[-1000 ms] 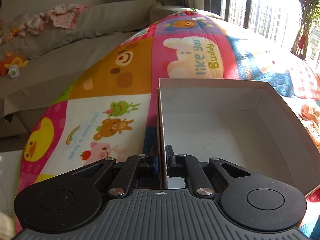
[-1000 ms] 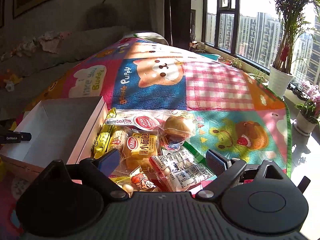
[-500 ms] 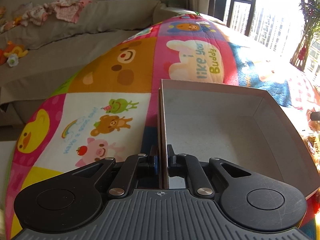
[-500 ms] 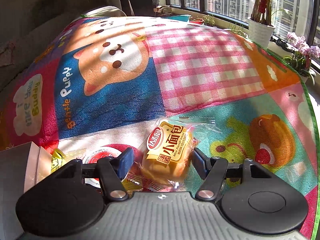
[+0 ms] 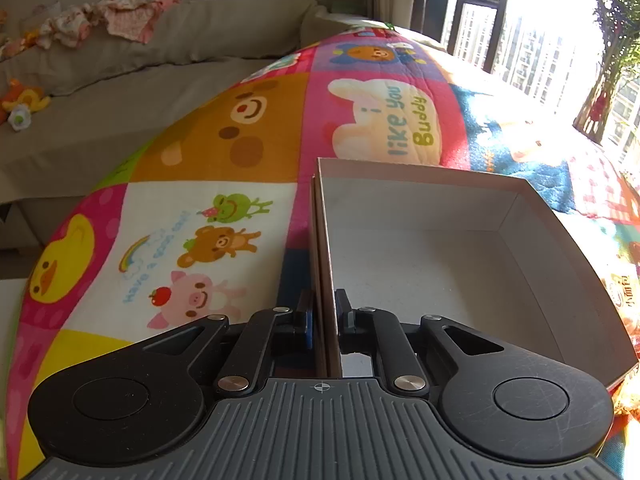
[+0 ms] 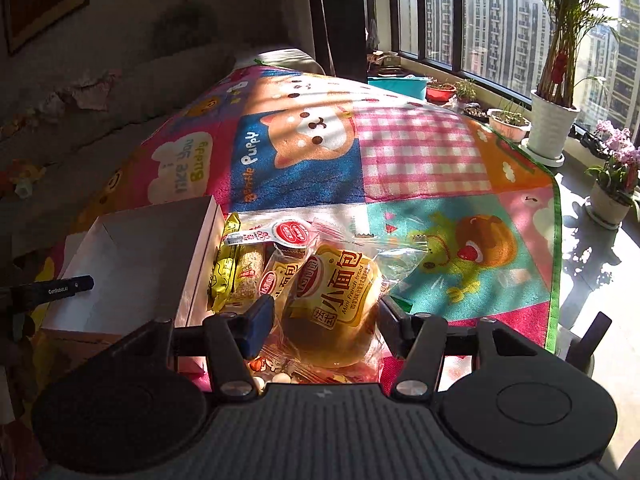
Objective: Organize objects
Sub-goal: 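Grasp the yellow bread-bun pack with the right gripper and lift it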
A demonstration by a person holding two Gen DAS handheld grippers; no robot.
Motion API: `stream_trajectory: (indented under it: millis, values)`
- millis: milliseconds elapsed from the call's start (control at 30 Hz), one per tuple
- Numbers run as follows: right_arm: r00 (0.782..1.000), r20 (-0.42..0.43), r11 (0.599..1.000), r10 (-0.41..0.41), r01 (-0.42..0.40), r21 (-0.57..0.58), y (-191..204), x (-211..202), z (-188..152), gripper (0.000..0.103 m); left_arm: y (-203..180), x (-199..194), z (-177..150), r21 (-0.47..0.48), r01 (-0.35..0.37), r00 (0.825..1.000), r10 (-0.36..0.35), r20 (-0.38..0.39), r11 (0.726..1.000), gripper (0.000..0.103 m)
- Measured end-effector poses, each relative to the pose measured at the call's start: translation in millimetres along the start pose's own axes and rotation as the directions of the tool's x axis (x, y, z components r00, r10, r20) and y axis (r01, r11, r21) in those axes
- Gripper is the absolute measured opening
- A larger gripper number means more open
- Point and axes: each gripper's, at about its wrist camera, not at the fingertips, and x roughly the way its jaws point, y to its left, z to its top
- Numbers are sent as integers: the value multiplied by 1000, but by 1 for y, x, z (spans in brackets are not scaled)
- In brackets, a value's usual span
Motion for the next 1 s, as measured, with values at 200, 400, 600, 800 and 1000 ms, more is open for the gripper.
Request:
stream_trajectory:
  millis: [200,400,600,800,1000]
  values:
    - [967,-208,985,145,-160,-59,31,10,-72,57,0,0,0,5,-2,1000,2,-1,1000,12]
    - [973,-130,967,192,-210,-143,43,-5,-66,79,-1,1,0,10,-6,1000,6,0,1000,12]
    - [993,-57,972,106,-116,-204,34,31,-24,82,-1,1,0,16,-10,1000,10,0,1000,12]
    - [990,-109,970,92,-114,-213,34,86,-13,82,-2,0,0,23,-11,1000,11,-4,1000,12]
    - [971,-193,976,139,-168,-140,26,78,-36,82,-1,0,0,25,-8,1000,9,-3,1000,12]
